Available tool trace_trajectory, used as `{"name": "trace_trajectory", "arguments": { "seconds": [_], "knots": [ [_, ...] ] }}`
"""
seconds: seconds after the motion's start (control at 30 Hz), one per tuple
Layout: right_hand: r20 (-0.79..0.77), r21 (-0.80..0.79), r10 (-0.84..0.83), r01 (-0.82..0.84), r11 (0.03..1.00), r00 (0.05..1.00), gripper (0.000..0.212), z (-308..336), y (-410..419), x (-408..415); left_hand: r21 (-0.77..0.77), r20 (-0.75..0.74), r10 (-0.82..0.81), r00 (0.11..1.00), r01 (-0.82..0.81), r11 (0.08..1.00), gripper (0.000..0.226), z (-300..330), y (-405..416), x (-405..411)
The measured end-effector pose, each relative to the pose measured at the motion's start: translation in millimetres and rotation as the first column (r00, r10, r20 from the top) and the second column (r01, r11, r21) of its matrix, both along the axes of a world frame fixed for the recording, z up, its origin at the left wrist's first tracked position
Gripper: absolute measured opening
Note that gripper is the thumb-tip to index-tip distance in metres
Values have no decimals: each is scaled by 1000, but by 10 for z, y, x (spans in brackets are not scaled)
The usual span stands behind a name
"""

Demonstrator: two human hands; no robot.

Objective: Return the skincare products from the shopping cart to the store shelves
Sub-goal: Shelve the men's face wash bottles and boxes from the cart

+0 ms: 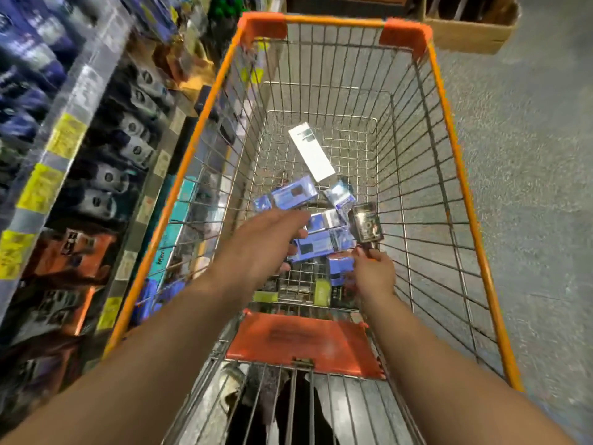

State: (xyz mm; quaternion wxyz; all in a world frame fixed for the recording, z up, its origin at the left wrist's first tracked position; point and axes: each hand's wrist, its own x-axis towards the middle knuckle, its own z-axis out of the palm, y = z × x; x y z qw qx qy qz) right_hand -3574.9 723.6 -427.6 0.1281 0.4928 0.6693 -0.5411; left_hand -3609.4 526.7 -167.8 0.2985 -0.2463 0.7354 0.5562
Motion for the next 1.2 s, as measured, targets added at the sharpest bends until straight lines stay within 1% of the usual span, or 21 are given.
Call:
{"name": "trace_trajectory", "arguments": {
  "seconds": [0.03, 0.07, 0.1, 0.13, 0.2, 0.27, 0.33, 0.4, 0.47, 0.53, 0.63, 0.67, 0.73, 0.77, 0.8, 0.83, 0.87, 0.93, 0.97, 1.1, 1.2],
  "knots": [
    [-8, 7, -16, 16, 1000, 1000, 53, -398, 96, -27, 0, 9, 10, 1000, -10, 1000, 24, -77, 14, -35],
    [-13, 15, -16, 16, 1000, 1000, 58, -631, 157, -56, -2, 16, 17, 1000, -16, 1000, 24, -145, 27, -65],
    [-1, 25, -36, 36, 999, 999, 58, -699, 178, -90, -4, 26, 18, 999, -18, 1000, 25, -206, 38, -88],
    [14, 31, -45, 45, 999, 999, 53, -625, 173, -126, -8, 34, 16, 999, -16, 1000, 25, -258, 52, -112],
    [33, 8, -105, 105, 994, 994, 31, -28, 19, -235, -16, 57, 16, 998, -16, 1000, 22, -363, 64, -157],
    [67, 39, -161, 159, 987, 985, 29, 20, -11, -300, -28, 84, 18, 996, -16, 999, 18, -440, 57, -186],
    [118, 94, -131, 120, 988, 984, 31, -19, -17, -343, -31, 107, 33, 994, -30, 999, 16, -499, 40, -204],
    [159, 167, -31, 5, 986, 987, 37, -29, 10, -361, -34, 125, 32, 992, -28, 999, 16, -551, 26, -207],
    [211, 213, 58, -104, 972, 976, 36, -100, 76, -398, -46, 137, 38, 990, -32, 998, 15, -594, 22, -213],
    [240, 220, 90, -145, 965, 967, 38, -229, 132, -436, -54, 149, 56, 987, -49, 997, 13, -632, 30, -232],
    [252, 213, 79, -135, 968, 965, 37, -236, 103, -475, -58, 158, 53, 986, -44, 997, 17, -654, 39, -241],
    [234, 211, 82, -133, 968, 969, 39, -219, 80, -473, -57, 157, 54, 986, -45, 997, 21, -661, 35, -237],
    [219, 209, 79, -126, 970, 973, 52, -288, 27, -423, -47, 157, 54, 986, -48, 998, 28, -689, 32, -219],
    [211, 203, 50, -94, 975, 976, 58, -507, 52, -368, -43, 157, 57, 986, -51, 998, 30, -700, 32, -207],
    [210, 203, 35, -78, 976, 977, 59, -759, 87, -301, -40, 162, 62, 985, -57, 998, 30, -712, 36, -196],
    [202, 213, 28, -72, 974, 979, 55, -826, 71, -261, -36, 169, 71, 983, -65, 997, 30, -720, 44, -189],
    [193, 205, 27, -67, 976, 981, 47, -746, 14, -239, -34, 180, 79, 981, -74, 997, 28, -723, 48, -177],
    [128, 189, 9, -34, 981, 992, 27, -240, -166, -236, -26, 197, 103, 975, -100, 995, 24, -718, 52, -153],
    [98, 177, 25, -42, 983, 995, 25, -92, -201, -218, -19, 203, 122, 971, -121, 993, 23, -708, 46, -134],
    [10, 127, 176, -176, 976, 984, 36, 150, -307, -156, 3, 205, 243, 948, -249, 969, 23, -680, -61, -63],
    [-122, 71, 247, -240, 968, 961, 30, 426, -441, -147, 10, 195, 352, 916, -360, 933, 25, -587, -181, -31]
  ]
}}
